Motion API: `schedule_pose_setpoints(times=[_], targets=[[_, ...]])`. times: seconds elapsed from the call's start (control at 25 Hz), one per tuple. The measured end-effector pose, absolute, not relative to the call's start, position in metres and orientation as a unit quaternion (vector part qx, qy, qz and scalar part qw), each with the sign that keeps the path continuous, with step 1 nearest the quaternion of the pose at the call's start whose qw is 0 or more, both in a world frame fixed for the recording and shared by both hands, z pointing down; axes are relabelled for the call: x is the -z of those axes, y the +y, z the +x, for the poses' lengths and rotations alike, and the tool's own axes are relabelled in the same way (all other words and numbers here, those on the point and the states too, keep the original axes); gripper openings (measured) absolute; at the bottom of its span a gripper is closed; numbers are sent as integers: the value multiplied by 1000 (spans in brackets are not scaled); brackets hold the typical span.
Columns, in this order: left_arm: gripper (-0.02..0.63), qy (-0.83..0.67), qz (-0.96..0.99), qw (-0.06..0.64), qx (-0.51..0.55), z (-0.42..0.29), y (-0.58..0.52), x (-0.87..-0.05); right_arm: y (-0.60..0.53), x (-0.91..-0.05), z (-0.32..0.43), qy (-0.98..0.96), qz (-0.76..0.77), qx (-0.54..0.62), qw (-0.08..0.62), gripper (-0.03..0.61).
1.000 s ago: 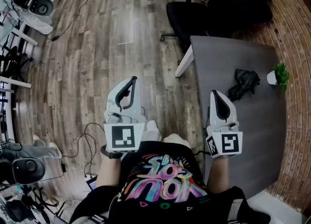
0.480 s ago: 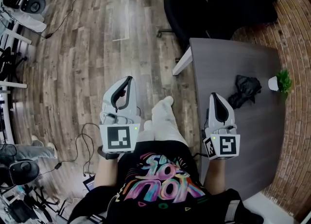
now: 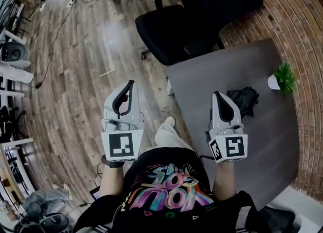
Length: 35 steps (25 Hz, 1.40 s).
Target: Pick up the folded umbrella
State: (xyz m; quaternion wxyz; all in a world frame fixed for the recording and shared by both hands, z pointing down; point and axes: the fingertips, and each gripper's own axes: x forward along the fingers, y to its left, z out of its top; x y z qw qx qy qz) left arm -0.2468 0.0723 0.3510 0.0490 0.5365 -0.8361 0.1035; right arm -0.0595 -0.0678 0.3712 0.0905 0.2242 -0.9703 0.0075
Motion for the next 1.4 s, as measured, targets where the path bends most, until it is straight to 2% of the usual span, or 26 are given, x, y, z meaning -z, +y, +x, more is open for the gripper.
schedule_pose_setpoints(times=[0.32,0.8,1.4], targets=[[2,-763,638,21,-104,-225,-60,-329,-136,-376,-1,-937,331,-33,103,3],[2,-623,776,4,-98,-150,-166,-328,-159,-381,93,-848,515,-81,94,3],[2,-451,889,6,-78,-78,-236,-326,-158,-379,119,-747,646,-90,126,3]])
